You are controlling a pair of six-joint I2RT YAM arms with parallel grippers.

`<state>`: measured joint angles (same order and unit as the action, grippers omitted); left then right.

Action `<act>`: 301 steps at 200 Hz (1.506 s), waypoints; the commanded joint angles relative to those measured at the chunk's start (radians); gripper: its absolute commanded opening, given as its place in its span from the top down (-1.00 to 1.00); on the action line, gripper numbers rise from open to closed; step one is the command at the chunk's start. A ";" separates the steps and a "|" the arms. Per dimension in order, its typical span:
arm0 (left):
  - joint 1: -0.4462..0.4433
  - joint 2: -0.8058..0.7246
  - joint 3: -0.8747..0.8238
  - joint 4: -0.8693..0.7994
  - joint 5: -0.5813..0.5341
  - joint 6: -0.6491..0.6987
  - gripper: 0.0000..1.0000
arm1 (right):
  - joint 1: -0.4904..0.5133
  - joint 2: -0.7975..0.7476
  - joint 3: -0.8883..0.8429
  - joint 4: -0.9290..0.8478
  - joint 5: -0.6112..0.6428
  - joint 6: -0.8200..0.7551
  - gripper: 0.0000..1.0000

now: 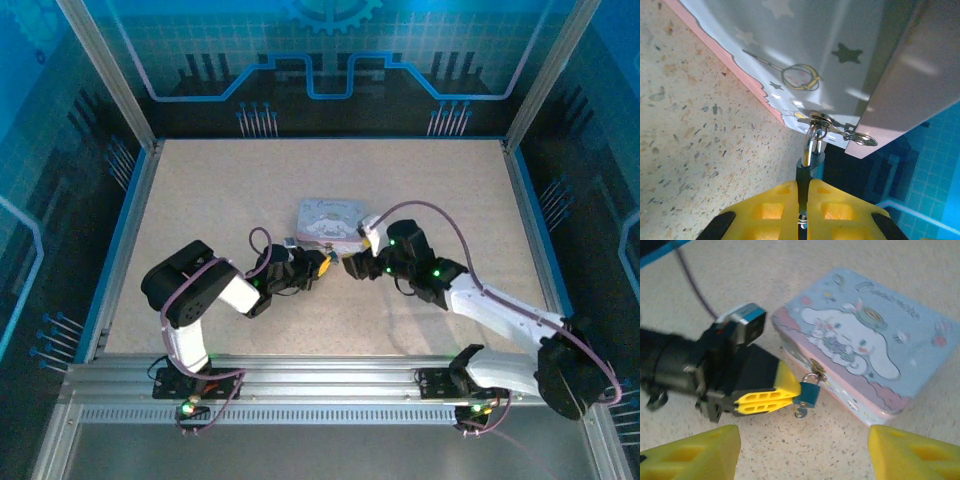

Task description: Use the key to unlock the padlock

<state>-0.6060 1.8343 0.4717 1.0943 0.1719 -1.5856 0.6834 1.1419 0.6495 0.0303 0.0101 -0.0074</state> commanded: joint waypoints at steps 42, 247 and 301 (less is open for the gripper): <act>0.001 -0.031 0.025 -0.032 -0.006 0.022 0.77 | 0.118 0.074 -0.087 0.139 0.254 -0.713 -0.49; 0.004 -0.029 0.039 -0.047 0.005 0.005 0.77 | 0.111 0.449 0.002 0.363 0.202 -0.809 0.05; 0.004 -0.028 0.040 -0.048 0.008 0.004 0.77 | 0.105 0.459 0.007 0.376 0.204 -0.793 0.32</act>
<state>-0.6060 1.8256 0.4915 1.0523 0.1722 -1.5723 0.7956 1.5845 0.6304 0.3771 0.2279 -0.8112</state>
